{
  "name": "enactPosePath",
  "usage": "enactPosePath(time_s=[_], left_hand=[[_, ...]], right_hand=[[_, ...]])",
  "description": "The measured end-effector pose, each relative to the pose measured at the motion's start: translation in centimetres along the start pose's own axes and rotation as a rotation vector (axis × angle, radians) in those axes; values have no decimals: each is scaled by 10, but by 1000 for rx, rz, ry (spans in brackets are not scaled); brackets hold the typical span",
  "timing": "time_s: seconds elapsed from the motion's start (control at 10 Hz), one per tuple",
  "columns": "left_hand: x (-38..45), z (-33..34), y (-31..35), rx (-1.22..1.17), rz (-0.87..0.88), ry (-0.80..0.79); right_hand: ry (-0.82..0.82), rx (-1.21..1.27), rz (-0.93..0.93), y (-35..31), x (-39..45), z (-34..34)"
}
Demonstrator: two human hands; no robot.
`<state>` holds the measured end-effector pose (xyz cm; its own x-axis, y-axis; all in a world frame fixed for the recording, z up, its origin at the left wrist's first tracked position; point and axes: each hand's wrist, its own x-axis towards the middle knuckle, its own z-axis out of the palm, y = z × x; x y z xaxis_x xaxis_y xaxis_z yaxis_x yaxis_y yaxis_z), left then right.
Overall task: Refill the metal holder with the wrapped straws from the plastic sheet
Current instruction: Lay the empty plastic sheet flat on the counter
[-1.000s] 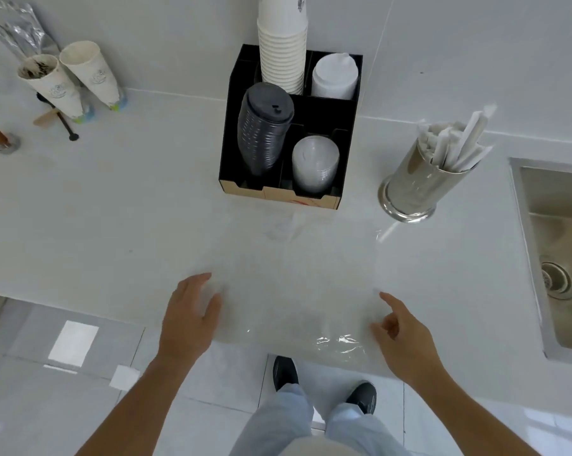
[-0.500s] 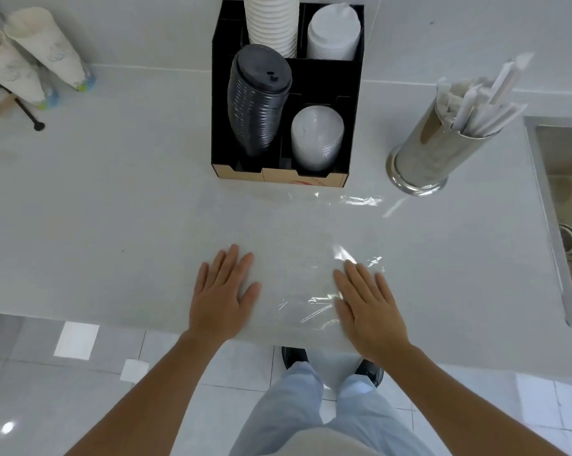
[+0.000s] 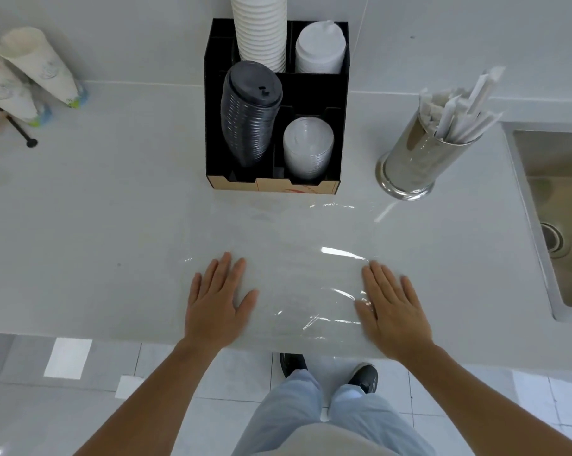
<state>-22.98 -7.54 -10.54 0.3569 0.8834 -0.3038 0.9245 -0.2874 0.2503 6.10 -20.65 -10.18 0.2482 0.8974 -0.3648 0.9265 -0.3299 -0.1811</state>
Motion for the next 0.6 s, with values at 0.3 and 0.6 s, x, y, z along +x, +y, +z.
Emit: enactPosePath(time_s=[0.3,0.6], left_hand=[[8,-20,12,25,-27,-27],[27,-63,54,-102,27,-36]], right_hand=[[-57,70,-85,-2,7,-28],[-86,374,112,-2,23,-94]])
